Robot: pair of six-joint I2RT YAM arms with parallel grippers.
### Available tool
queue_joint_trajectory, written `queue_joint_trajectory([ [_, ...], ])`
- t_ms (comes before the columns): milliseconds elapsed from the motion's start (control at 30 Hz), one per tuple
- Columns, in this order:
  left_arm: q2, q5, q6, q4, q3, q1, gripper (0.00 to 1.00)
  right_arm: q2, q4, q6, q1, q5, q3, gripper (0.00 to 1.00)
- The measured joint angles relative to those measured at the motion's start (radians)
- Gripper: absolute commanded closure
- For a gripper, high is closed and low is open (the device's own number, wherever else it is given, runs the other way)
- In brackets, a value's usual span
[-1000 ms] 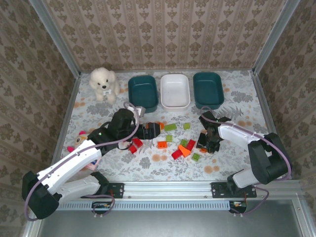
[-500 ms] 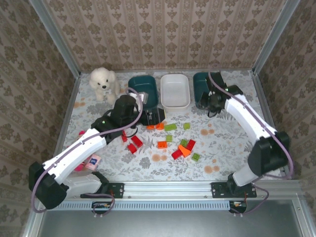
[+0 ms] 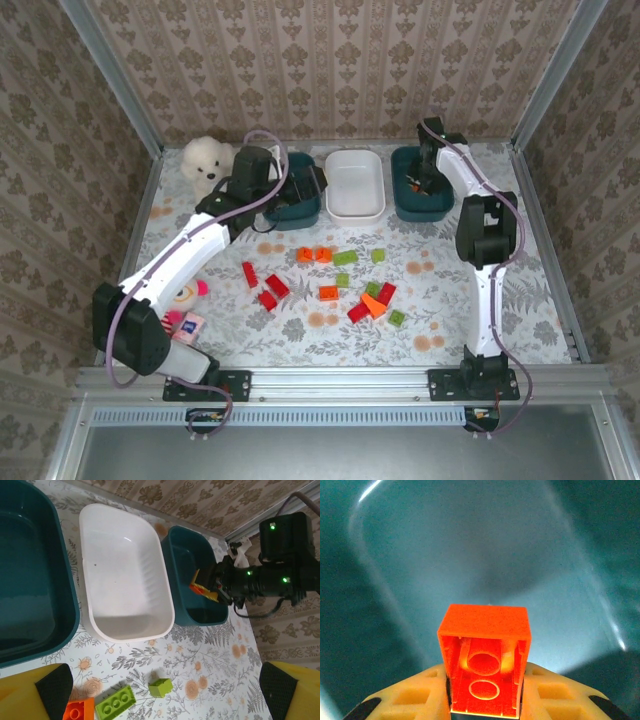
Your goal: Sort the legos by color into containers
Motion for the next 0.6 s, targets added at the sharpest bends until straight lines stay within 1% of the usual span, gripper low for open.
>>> queue_joint_trajectory([
  [133, 0.002, -0.004, -0.004, 0.000, 0.000, 0.000, 0.00, 0.086, -0.049, 0.006, -0.012, -0.010, 0.100, 0.58],
  [200, 0.002, -0.010, -0.005, -0.006, 0.000, 0.000, 0.00, 0.102, -0.067, 0.009, -0.013, -0.016, 0.114, 0.51],
  [333, 0.000, -0.021, -0.013, -0.019, -0.002, 0.000, 0.01, 0.106, -0.092, 0.008, -0.013, -0.022, 0.120, 0.43],
  [467, -0.011, -0.029, -0.018, -0.039, -0.015, 0.000, 0.01, 0.097, -0.095, 0.001, -0.013, -0.023, 0.133, 0.41],
  [600, -0.055, -0.043, -0.018, -0.075, -0.050, 0.000, 0.02, 0.027, -0.099, -0.005, -0.010, -0.024, 0.137, 0.41],
])
